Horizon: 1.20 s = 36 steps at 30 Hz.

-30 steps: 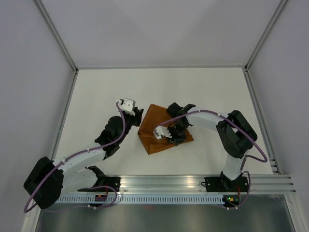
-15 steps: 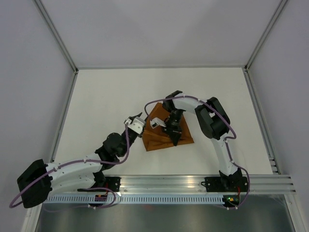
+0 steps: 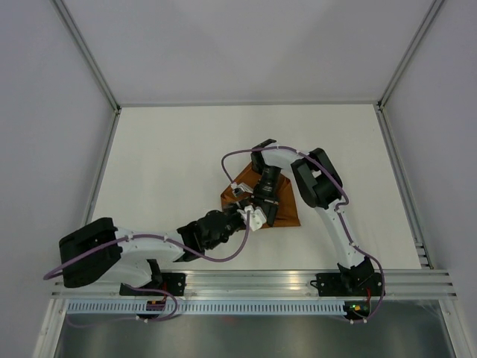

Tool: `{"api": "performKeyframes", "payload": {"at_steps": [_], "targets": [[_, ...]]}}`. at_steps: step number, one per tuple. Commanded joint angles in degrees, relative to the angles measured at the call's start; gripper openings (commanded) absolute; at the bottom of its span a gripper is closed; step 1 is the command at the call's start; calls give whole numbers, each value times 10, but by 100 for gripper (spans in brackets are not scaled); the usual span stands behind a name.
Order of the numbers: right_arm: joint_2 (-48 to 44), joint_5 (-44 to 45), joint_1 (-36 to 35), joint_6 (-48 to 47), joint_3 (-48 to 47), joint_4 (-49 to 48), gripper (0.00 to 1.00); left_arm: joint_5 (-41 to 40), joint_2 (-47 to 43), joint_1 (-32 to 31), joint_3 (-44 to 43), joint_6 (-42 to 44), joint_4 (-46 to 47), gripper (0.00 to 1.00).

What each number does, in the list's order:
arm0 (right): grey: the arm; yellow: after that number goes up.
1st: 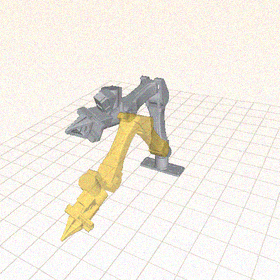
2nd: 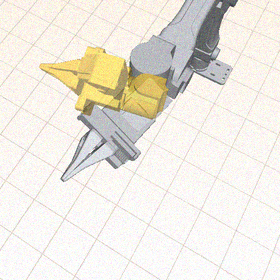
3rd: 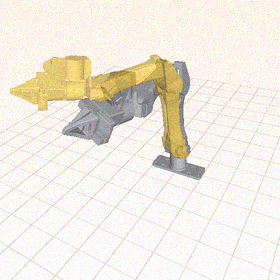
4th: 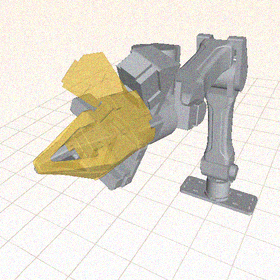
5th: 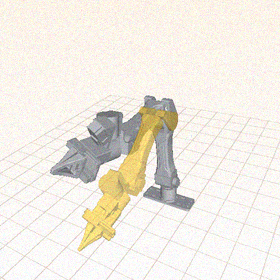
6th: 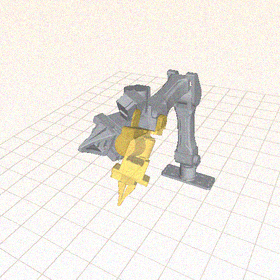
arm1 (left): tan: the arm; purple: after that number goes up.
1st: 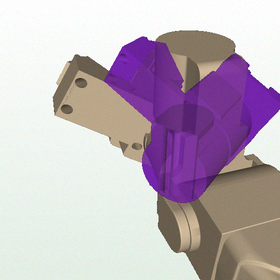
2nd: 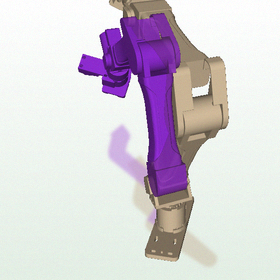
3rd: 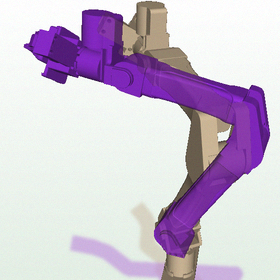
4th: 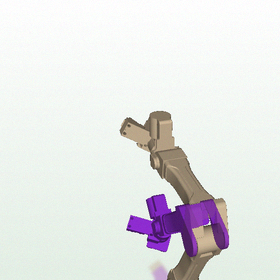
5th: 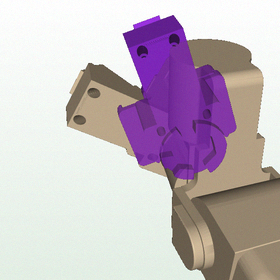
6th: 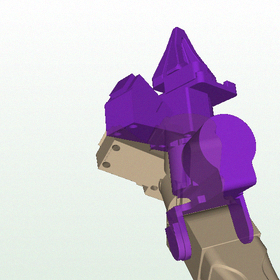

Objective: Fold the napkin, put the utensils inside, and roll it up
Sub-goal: Roll the napkin with the utensil

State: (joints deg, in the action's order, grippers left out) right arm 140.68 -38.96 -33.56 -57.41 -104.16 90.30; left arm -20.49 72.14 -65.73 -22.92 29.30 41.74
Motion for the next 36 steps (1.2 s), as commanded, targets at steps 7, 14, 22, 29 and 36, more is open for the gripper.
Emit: {"api": "performKeyframes", "payload": {"at_steps": [7,14,22,29,36], "targets": [[57,76,7,-20,-20,-122,0,127,155,-26,-68,-21,-58,46],[57,74,15,-18,-20,-122,0,154,219,-26,-90,-28,-51,47],[57,72,17,-12,-19,-124,0,157,268,-9,-100,-38,-26,48],[58,69,21,-17,-20,-121,0,168,287,-2,-107,-42,-50,41],[59,57,22,-24,-30,-107,0,217,309,10,-135,-63,-101,2]]}}
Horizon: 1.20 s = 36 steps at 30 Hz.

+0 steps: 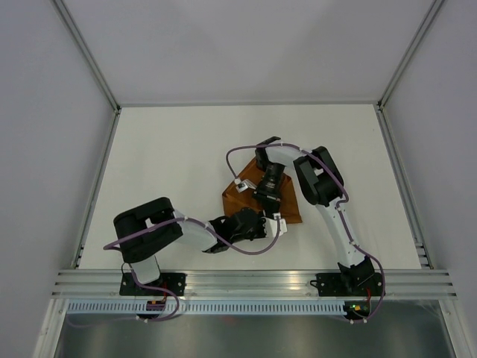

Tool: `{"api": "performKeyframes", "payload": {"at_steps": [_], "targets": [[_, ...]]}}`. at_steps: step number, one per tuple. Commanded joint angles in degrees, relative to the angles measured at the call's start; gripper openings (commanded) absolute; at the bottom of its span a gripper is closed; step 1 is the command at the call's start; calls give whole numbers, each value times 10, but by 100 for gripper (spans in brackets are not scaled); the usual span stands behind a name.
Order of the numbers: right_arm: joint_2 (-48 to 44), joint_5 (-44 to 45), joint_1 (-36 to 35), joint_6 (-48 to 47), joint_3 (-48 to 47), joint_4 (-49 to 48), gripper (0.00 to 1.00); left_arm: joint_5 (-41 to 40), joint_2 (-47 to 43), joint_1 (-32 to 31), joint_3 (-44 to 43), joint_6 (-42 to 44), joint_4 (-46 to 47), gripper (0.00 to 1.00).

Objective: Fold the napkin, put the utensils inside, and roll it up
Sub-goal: Roll the napkin with the utensil

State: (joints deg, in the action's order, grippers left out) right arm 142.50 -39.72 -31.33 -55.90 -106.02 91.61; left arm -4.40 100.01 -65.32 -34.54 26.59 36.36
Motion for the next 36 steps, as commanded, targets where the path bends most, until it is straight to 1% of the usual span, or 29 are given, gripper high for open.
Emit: {"api": "performKeyframes", "payload": {"at_steps": [1,2,4,5,7,8,11,13,14,16,18,19,20,23,25,26,28,30,31,32,33,34,35,36], "targets": [[40,64,0,-40,-11,-117,0,62,31,8,-18,-38,-48,2],[38,62,0,-40,-10,-117,1,69,30,12,-17,-44,-47,2],[30,55,0,-40,-10,-115,5,85,28,19,-15,-53,-49,2],[25,46,1,-41,-9,-115,13,96,24,22,-14,-58,-49,2],[6,38,4,-40,-4,-115,21,120,20,34,-9,-72,-45,2],[-3,32,6,-38,-3,-117,31,127,18,38,-7,-79,-44,2],[-48,2,14,-20,-4,-133,42,179,9,59,1,-106,-35,2],[-69,-10,23,0,1,-145,46,198,5,73,6,-123,-33,2],[-91,-14,27,9,5,-166,48,215,5,77,7,-127,-32,2],[-117,-25,41,41,22,-193,48,230,4,88,11,-140,-29,2],[-161,-26,50,75,47,-258,50,254,6,98,11,-147,-28,2],[-177,-26,65,90,75,-285,50,259,6,100,11,-158,-25,2],[-205,-26,72,115,88,-330,50,279,7,110,12,-162,-23,2],[-252,-47,110,143,140,-402,51,315,12,125,14,-188,-11,2],[-274,-61,143,145,176,-428,51,335,19,140,16,-208,2,2],[-297,-66,152,145,189,-458,51,352,20,150,17,-216,8,2],[-320,-74,181,125,231,-477,51,374,30,162,18,-238,21,2],[-355,-74,195,93,263,-503,51,403,36,177,12,-256,22,2],[-369,-73,202,78,297,-511,51,415,40,181,11,-260,24,2],[-397,-74,203,63,316,-521,51,431,47,190,9,-260,27,2],[-413,-73,204,36,355,-528,51,438,49,193,5,-282,28,2],[-431,-74,204,26,376,-539,51,447,52,196,4,-288,28,2],[-467,-75,204,15,399,-563,51,465,61,204,1,-294,29,2],[-486,-76,204,5,442,-575,52,474,65,208,-4,-305,29,2]]}}
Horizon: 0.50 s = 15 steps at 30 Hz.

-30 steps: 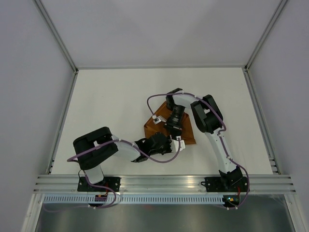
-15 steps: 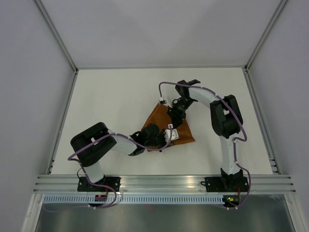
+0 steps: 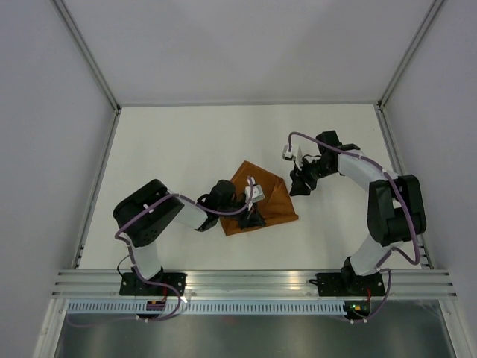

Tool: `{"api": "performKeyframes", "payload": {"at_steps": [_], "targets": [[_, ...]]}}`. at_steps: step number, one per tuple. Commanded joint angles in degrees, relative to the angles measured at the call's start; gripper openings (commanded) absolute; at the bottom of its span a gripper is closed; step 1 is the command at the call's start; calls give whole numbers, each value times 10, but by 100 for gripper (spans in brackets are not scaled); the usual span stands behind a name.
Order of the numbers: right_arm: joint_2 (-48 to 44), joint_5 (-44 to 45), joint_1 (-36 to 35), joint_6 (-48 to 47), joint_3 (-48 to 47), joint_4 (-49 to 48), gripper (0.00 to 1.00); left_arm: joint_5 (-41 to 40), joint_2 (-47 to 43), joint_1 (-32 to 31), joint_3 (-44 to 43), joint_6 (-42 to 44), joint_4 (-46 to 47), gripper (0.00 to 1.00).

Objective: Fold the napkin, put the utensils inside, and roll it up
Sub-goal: Roll the napkin with the utensil

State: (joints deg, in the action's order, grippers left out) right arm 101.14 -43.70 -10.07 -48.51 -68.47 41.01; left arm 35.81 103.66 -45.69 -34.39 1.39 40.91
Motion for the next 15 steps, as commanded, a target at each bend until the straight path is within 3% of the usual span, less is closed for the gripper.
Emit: {"api": "performKeyframes", "payload": {"at_steps": [1,9,15], "targets": [[-92,-38,-8,-94,86,-78,53,82,34,16,-8,-59,-15,2],[-234,-42,-41,-192,204,-88,58,138,66,32,-48,-89,-52,2],[-281,19,-127,-186,277,-133,61,160,86,42,-68,-102,-68,2]]}}
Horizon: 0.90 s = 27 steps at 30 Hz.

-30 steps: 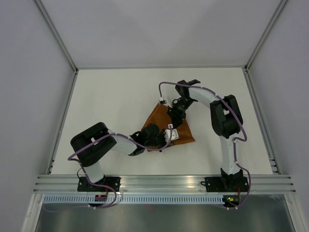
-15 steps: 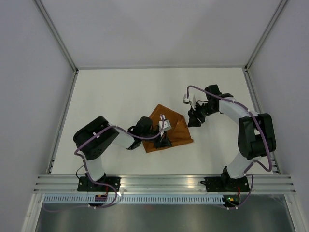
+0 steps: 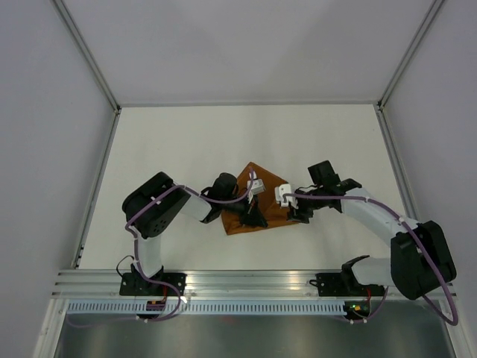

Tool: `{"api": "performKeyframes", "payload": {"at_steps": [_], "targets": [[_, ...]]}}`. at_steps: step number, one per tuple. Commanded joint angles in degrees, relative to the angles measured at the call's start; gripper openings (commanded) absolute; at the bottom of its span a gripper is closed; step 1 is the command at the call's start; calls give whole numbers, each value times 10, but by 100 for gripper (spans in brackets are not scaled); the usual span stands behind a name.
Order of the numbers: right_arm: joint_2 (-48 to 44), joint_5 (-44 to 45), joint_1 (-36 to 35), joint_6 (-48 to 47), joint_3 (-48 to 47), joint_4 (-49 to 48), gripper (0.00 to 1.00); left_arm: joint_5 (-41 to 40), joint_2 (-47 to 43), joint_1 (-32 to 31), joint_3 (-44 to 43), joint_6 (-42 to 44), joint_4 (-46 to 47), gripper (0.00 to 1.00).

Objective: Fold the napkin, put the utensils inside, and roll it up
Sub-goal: Roll the napkin with the utensil

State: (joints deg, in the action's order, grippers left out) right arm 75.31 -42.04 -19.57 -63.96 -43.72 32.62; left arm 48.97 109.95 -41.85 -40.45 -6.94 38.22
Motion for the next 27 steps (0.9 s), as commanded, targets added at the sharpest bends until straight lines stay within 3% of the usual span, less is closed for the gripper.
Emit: {"api": "performKeyframes", "payload": {"at_steps": [1,11,20,25,26,27], "targets": [[-31,12,-55,-28,37,-68,61,30,28,4,-10,-20,-43,2],[-26,101,-157,-4,90,-149,62,56,54,13,-32,-35,-60,2],[24,180,-218,9,122,-233,56,68,71,19,-43,-37,-74,2],[56,198,-225,16,103,-224,48,71,76,18,-47,-36,-83,2],[62,199,-225,17,97,-216,44,71,76,19,-48,-33,-87,2],[66,199,-225,17,85,-207,32,71,76,19,-52,-32,-89,2]]}}
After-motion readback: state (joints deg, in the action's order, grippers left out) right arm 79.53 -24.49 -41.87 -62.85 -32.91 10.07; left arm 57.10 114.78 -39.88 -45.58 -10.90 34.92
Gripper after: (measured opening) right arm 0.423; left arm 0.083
